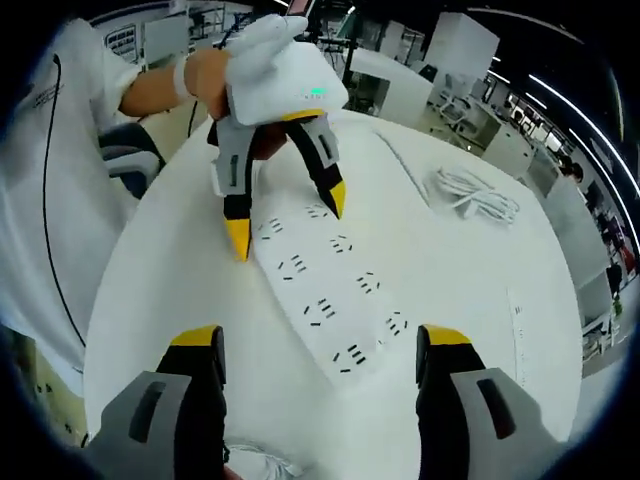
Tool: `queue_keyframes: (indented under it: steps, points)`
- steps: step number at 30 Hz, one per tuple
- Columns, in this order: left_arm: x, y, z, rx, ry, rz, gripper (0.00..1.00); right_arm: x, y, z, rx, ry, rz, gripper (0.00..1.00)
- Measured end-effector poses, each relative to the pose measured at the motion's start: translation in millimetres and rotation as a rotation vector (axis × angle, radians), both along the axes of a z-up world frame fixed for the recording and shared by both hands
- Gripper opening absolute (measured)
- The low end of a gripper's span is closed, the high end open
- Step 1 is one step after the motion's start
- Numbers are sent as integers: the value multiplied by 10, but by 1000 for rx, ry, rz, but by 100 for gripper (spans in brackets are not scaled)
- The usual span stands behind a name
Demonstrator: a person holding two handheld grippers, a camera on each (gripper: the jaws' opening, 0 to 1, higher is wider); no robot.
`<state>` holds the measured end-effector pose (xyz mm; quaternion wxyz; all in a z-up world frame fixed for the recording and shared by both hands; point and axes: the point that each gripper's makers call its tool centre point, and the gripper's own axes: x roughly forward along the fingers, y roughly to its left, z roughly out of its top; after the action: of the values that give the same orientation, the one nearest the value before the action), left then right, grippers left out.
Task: Straighten the power strip on the desk, plug the charger into it
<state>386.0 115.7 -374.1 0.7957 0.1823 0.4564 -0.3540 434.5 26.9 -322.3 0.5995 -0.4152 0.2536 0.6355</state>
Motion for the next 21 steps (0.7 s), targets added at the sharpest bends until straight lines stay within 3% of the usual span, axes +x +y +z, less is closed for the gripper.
queue_keyframes:
  steps: [8, 16, 19, 21]
  points:
    - [-16, -6, 3, 8, 6, -12, 71, 132, 37, -173, -100, 21, 12, 77]
    - [-6, 0, 4, 10, 9, -18, 71, 175, 107, -291, -205, -5, 89, 76]
    - [8, 6, 2, 14, 12, -20, 71, 167, 68, -384, -283, -36, 158, 75]
    - [13, 7, 1, 14, 12, -23, 71, 209, 88, -416, -287, -34, 149, 75]
